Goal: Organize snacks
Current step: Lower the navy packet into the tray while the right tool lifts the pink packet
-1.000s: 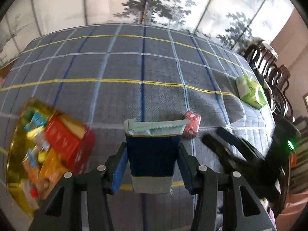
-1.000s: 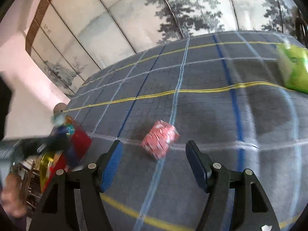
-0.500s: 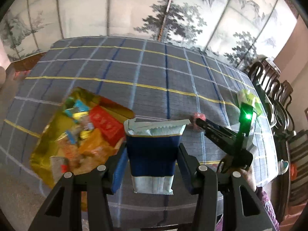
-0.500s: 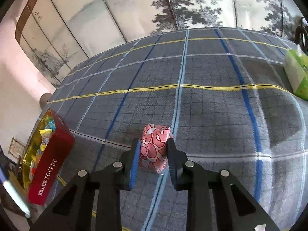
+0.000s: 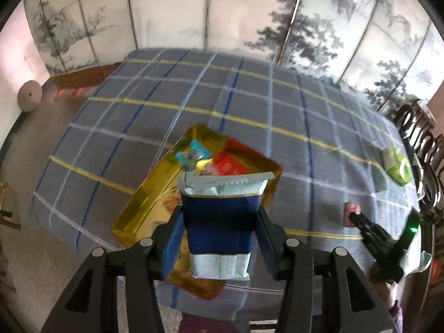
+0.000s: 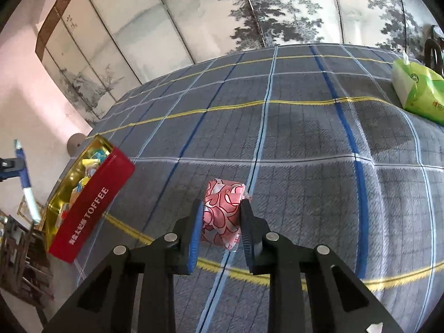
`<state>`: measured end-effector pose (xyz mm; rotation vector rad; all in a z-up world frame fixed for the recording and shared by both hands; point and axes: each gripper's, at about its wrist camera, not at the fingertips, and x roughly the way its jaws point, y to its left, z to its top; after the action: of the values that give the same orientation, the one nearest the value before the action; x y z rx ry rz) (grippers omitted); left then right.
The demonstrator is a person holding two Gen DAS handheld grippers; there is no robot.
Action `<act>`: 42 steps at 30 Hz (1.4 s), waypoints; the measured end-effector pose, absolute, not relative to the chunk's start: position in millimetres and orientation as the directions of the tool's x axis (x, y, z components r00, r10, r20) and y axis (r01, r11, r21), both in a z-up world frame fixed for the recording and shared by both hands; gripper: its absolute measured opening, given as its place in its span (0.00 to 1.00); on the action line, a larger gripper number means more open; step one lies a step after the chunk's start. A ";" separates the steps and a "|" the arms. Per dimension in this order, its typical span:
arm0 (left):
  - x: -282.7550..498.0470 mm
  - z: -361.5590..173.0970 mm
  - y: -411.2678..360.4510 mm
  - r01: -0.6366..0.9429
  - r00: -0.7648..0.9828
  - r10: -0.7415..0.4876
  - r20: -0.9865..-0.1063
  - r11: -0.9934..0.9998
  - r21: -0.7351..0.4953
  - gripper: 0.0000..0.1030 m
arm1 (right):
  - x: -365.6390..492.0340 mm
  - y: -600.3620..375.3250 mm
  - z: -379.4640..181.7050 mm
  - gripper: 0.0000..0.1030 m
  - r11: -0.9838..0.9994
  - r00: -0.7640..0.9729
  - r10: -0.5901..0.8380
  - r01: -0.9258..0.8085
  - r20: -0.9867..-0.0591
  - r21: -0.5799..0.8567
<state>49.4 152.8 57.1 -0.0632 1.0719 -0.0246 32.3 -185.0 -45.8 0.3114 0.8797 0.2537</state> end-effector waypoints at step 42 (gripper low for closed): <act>8.0 1.2 193.3 -0.067 0.627 0.147 -0.765 0.989 0.135 0.61 | 78.3 -17.8 32.4 0.23 0.810 0.511 0.584 -0.418 -0.630 0.412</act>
<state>8.0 193.3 1.2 0.0969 0.8852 0.1229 78.3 -17.8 32.4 0.2176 0.8390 0.6091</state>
